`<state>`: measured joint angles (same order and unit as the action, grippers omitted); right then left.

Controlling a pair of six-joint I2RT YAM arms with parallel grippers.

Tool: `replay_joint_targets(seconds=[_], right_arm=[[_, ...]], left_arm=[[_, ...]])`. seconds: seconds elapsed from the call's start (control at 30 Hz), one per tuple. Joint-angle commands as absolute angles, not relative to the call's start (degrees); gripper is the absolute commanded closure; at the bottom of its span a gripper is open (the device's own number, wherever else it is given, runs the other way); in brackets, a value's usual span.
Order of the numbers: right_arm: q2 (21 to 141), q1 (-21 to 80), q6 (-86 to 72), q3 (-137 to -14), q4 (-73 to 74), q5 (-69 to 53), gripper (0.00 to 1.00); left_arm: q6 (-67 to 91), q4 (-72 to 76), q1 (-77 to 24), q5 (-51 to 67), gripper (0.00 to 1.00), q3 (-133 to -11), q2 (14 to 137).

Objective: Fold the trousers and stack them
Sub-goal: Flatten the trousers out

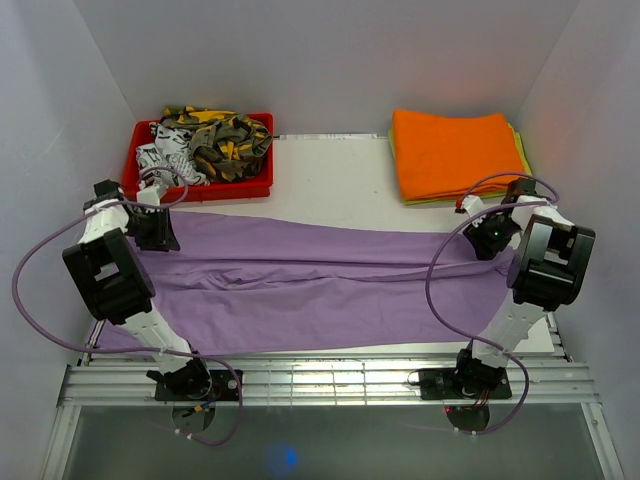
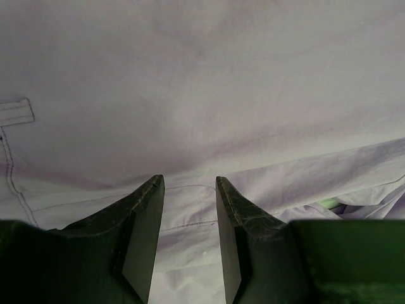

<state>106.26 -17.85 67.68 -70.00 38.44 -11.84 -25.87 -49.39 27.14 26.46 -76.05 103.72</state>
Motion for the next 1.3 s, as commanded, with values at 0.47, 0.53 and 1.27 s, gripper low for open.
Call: replay_joint_targets(seconds=[0.47, 0.53, 1.27], right_arm=[[104.41, -16.61, 62.94, -85.60, 37.11, -16.43, 0.92], [104.94, -15.39, 62.23, -85.87, 34.99, -16.17, 0.92], [103.97, -15.82, 64.60, -77.44, 45.43, -10.55, 0.53]], left_arm=[[-24.35, -46.06, 27.07, 25.75, 0.51, -74.00, 103.89], [-24.17, -45.53, 27.07, 25.32, 0.51, -73.92, 103.62], [-23.56, -45.70, 27.16, 26.89, 0.50, -78.57, 105.38]])
